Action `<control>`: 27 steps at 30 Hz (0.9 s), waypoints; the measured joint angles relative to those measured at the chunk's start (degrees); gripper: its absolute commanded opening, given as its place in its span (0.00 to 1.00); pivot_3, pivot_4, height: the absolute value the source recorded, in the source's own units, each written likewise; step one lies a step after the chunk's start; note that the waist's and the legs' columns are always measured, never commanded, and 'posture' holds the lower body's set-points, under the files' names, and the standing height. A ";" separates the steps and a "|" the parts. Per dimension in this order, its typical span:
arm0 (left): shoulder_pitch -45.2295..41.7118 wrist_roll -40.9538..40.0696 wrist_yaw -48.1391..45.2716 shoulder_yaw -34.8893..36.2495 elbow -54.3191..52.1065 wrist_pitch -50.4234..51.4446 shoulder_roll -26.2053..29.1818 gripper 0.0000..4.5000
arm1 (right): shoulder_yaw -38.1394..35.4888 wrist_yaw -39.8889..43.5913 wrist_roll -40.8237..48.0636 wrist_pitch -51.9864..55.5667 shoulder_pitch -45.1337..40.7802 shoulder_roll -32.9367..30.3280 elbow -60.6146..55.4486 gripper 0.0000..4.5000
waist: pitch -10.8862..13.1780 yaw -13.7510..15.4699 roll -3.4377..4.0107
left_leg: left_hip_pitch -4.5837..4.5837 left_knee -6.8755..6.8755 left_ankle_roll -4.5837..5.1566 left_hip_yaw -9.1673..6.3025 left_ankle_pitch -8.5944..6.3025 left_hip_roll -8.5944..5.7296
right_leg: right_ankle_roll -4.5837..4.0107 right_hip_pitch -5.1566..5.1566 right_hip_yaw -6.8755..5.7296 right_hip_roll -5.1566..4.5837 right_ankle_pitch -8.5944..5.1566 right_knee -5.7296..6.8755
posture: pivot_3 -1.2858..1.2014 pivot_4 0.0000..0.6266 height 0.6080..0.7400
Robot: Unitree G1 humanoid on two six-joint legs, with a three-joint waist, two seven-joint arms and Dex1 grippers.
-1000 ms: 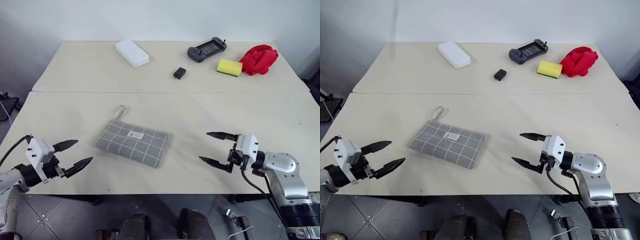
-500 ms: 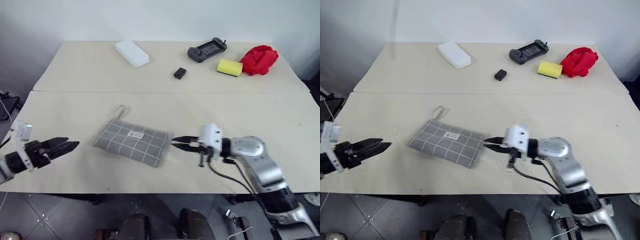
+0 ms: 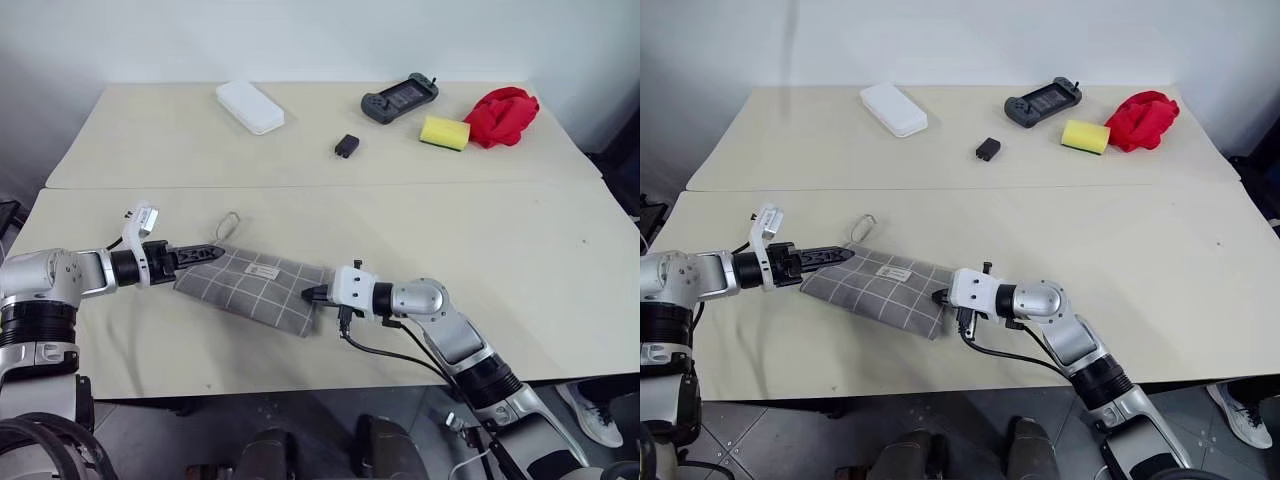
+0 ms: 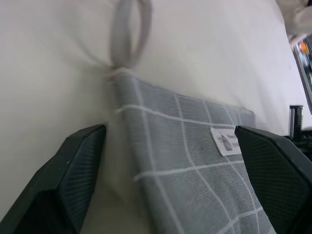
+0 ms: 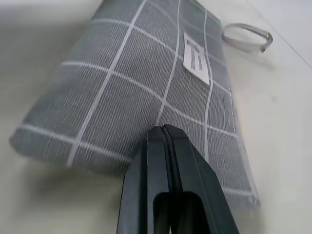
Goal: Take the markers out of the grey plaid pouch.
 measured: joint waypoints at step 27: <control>24.36 -10.63 17.13 25.52 -40.43 23.92 -23.37 1.00 | -0.78 2.57 -6.29 -24.98 -13.72 -6.57 24.23 0.01 | -0.15 0.13 0.02 | 0.26 0.17 -0.06 0.01 0.03 0.44 | 0.03 0.24 0.58 0.12 0.00 -0.05 | 0.52 0.24 1.00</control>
